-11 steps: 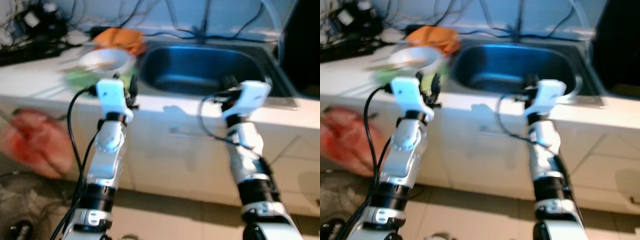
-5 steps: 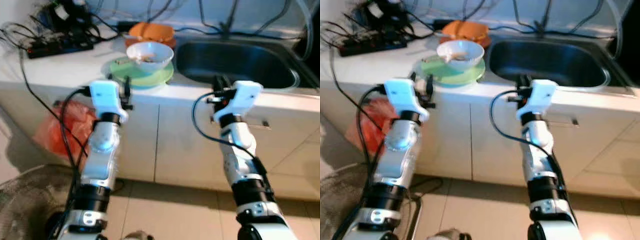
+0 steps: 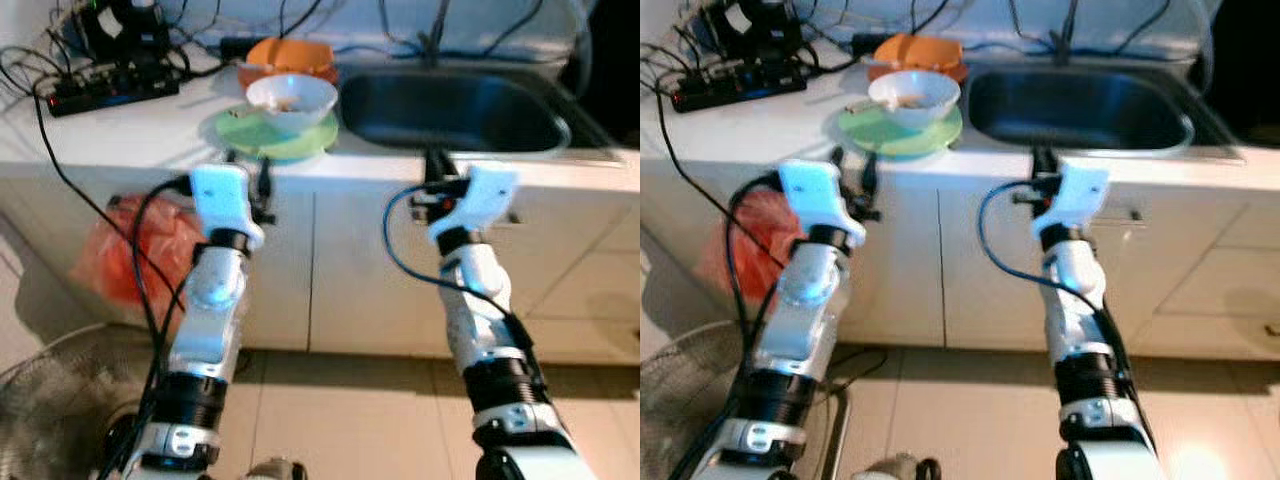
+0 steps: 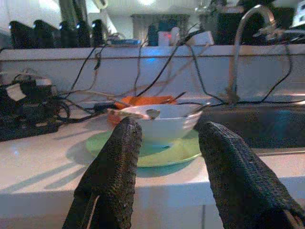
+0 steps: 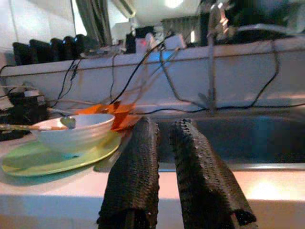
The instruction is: Kitchen organization
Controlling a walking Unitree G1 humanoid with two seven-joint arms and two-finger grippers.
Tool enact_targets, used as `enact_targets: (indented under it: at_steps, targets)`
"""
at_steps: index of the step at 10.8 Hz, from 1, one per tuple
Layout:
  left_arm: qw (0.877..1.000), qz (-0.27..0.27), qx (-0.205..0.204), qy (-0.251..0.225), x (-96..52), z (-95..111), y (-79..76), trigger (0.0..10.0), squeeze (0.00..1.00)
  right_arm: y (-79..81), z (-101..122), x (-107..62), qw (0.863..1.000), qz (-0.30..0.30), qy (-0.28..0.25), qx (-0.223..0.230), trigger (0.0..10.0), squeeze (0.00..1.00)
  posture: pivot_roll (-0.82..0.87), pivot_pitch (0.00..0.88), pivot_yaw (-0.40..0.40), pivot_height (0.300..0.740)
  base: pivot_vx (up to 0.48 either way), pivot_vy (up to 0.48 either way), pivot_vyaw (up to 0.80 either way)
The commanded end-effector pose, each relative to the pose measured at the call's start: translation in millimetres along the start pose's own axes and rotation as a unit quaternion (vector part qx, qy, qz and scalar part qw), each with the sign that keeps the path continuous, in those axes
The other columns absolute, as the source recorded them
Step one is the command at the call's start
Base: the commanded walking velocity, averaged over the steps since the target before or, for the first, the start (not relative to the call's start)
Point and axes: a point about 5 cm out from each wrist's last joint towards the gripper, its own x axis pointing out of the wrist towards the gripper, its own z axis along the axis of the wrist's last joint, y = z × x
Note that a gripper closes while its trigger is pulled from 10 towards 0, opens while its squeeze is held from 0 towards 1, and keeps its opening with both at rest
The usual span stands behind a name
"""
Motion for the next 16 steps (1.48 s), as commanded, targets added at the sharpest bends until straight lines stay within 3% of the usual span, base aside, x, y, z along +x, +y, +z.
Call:
enact_targets:
  at_steps: [1,16]
  targets:
    - [1.000,0.007,0.010,0.008,0.4,-1.4,1.6,10.0,0.00,-1.5,2.1,0.3,1.000,-0.002,-0.004,-0.001,10.0,0.00,0.14,0.039,0.009,0.740,0.000,0.000,0.00]
    - [1.000,0.014,0.004,0.000,-2.2,0.9,3.4,10.0,0.00,-0.8,2.0,1.2,1.000,0.004,-0.002,0.003,10.0,0.00,0.15,0.056,-0.005,0.740,0.385,0.000,0.00]
